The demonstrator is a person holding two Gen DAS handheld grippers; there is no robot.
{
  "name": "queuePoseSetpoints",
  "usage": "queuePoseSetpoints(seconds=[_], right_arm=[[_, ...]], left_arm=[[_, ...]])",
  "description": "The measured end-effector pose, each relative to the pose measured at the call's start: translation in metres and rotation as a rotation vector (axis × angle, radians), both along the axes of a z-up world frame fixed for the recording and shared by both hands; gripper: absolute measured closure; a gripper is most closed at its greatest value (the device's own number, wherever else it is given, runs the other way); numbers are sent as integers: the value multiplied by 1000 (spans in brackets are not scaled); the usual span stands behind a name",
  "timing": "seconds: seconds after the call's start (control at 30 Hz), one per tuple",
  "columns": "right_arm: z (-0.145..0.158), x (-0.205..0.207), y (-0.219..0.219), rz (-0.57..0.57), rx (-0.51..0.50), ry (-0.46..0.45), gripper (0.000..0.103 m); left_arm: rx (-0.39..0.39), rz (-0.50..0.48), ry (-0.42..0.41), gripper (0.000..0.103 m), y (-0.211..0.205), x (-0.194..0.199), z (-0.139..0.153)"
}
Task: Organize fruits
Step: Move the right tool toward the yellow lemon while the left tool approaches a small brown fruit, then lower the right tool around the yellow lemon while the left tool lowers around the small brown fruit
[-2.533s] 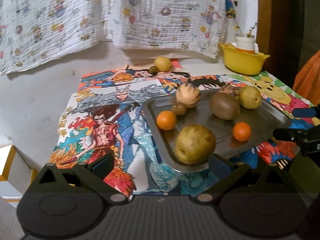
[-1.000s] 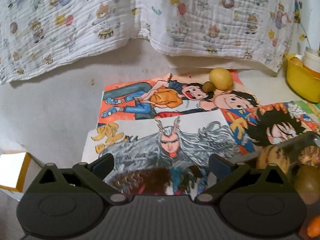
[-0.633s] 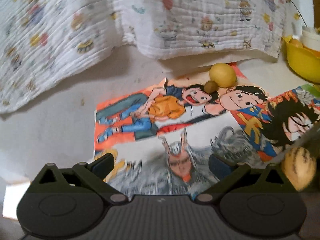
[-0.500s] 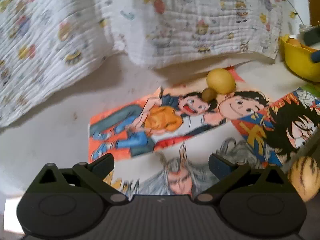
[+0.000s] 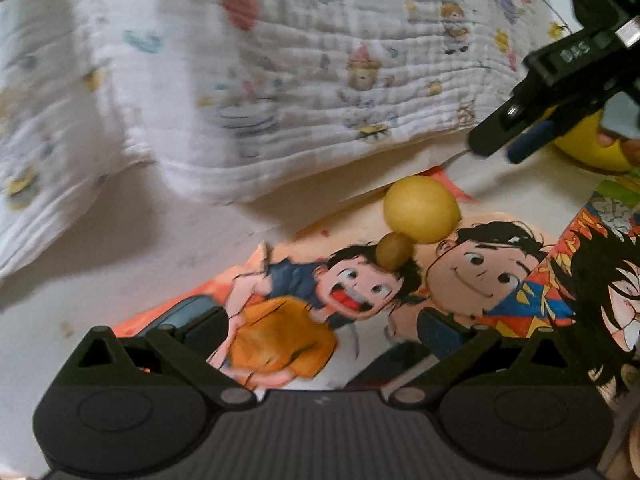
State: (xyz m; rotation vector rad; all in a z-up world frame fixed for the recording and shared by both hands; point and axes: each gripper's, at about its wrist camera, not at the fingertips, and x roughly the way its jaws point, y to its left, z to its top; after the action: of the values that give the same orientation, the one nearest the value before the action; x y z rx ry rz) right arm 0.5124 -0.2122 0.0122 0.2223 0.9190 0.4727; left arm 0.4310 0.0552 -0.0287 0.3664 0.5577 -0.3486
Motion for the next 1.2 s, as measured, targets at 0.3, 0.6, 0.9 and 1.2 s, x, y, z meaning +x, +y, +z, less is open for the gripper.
queuePoseSetpoints(seconds=[0.3, 0.6, 0.9, 1.2], right_arm=[[-11, -4, 24, 244, -271, -144, 14], [-28, -20, 52, 405, -557, -381, 17], [-32, -26, 62, 525, -626, -429, 19], [-50, -36, 86, 602, -647, -490, 28]], left_arm=[[64, -135, -38, 5, -20, 18, -10], [177, -251, -83, 20, -45, 28, -16], [162, -277, -64, 42, -57, 48, -22], [111, -314, -27, 74, -60, 56, -27]])
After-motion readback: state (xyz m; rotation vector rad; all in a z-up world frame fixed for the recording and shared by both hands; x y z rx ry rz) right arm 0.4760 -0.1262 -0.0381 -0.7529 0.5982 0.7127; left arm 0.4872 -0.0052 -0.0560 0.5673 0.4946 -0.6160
